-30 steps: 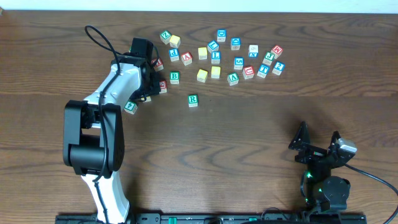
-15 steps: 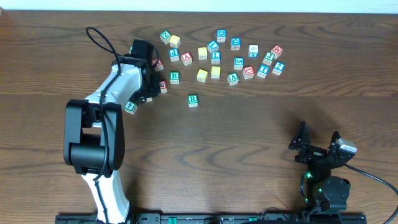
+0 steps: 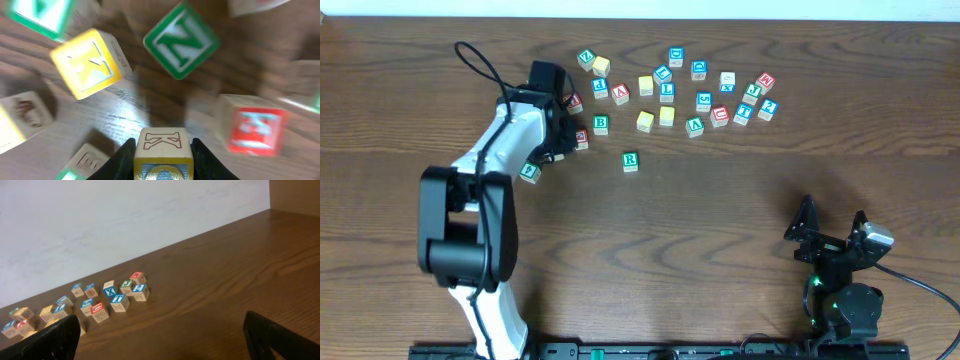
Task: Spell out ROBOT
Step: 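Carry the yellow O block and set it right of the R block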
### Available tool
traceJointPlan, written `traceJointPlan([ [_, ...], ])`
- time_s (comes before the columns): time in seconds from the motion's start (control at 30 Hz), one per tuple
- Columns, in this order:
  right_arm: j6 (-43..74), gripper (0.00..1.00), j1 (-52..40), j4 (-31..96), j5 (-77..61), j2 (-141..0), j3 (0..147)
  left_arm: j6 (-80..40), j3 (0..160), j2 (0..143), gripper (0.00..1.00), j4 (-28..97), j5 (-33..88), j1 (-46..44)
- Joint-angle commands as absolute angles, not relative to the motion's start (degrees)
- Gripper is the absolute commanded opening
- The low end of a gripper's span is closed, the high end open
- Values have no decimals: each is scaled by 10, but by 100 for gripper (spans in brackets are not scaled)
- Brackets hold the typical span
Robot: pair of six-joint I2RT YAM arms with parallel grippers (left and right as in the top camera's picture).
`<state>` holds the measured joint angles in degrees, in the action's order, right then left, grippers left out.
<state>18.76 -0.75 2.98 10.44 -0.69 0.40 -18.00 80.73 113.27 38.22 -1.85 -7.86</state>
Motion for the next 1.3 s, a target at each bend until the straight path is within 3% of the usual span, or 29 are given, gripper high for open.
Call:
traceJointPlan([
  [0.0,179,99,-2,32,105,-5,3,-178,822,1061,31,383,-22,-98],
  [0.53,179,99,-2,32,105,-5,3,-217,820,1043,31,334,-22,-322],
  [1.27,179,99,-2,32,105,-5,3,-254,820,1167,31,282,-22,-335],
])
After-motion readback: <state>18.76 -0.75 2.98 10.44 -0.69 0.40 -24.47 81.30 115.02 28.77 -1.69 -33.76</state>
